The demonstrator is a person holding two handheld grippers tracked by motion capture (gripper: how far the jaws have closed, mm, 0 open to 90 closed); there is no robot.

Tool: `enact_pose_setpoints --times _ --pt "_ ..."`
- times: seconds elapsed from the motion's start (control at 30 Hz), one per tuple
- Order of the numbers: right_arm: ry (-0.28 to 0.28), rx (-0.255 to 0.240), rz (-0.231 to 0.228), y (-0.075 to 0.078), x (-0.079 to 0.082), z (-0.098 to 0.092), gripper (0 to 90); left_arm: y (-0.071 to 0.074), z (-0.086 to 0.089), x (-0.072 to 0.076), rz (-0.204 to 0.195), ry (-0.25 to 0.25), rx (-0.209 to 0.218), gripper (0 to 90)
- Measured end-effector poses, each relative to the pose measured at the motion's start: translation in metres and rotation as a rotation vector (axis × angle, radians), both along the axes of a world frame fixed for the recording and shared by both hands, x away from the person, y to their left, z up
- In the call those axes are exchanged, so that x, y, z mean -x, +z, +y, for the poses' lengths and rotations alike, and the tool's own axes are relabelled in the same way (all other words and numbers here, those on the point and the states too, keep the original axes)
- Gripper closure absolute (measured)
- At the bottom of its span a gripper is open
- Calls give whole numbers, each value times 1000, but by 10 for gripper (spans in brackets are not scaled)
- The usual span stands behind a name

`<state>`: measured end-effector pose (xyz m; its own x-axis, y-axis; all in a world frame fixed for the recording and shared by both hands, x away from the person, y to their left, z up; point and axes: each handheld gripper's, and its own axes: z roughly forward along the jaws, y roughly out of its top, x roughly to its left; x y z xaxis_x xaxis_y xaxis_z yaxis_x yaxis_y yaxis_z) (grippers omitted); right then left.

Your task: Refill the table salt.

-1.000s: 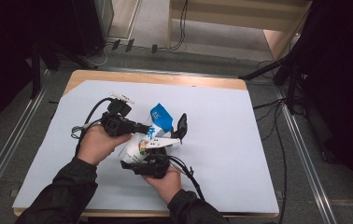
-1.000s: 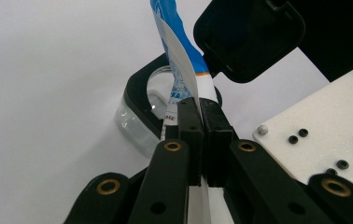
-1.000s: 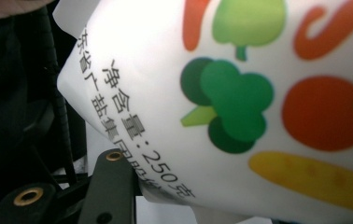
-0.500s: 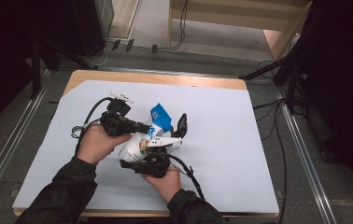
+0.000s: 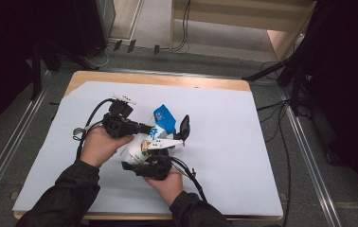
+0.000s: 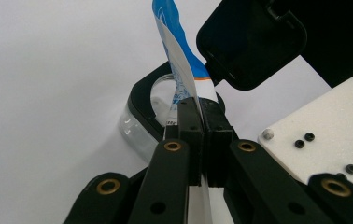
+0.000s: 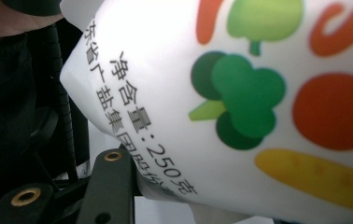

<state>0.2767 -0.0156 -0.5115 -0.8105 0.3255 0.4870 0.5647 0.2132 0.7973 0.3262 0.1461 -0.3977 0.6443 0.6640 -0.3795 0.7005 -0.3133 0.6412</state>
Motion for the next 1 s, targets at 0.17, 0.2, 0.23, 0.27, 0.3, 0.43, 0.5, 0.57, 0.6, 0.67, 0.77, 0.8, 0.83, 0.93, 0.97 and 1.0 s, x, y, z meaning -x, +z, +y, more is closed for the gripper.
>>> enact_pose_setpoints --times 0.17,0.2,0.23,0.27,0.3,0.43,0.5,0.57,0.6,0.67,0.77,0.8,0.83,0.93,0.97,1.0 --pt "-7 8 -4 0 0 0 590 0 0 0 0 4 2 897" --pt "-6 10 -3 0 0 0 594 0 0 0 0 4 3 896" --pt "-4 9 -2 0 0 0 596 -1 0 0 0 3 4 896" --pt "-4 8 1 0 0 -1 599 -1 0 0 0 2 6 896" --pt "-3 7 3 0 0 -1 600 -1 0 0 -1 1 6 895" --pt "-3 -1 5 0 -1 -1 604 -1 0 0 -5 -3 12 892" --pt "-1 -4 9 0 -1 -1 606 -1 1 -1 -4 -7 16 889" --pt "2 -5 11 1 -1 -1 607 -1 1 -1 -3 -7 17 886" --pt "4 -6 12 1 -2 -1 607 -1 1 -1 -1 -6 18 885" --pt "5 -5 12 1 -2 -1 608 -2 1 -1 0 -9 20 884" --pt "6 -7 16 1 -2 -1 608 -2 1 -1 -1 -8 22 882" --pt "7 -9 19 1 -2 -1 608 -2 1 -1 -2 -9 23 882" --pt "8 -10 22 1 -2 -1 608 -2 1 -1 -3 -7 20 881" --pt "11 -18 27 1 -3 -1 609 -2 0 -1 -10 -7 26 881" --pt "12 -22 31 1 -3 -1 610 -2 0 -1 -12 -9 28 881" --pt "12 -25 32 1 -3 -1 610 -2 0 -1 -15 -9 28 881"
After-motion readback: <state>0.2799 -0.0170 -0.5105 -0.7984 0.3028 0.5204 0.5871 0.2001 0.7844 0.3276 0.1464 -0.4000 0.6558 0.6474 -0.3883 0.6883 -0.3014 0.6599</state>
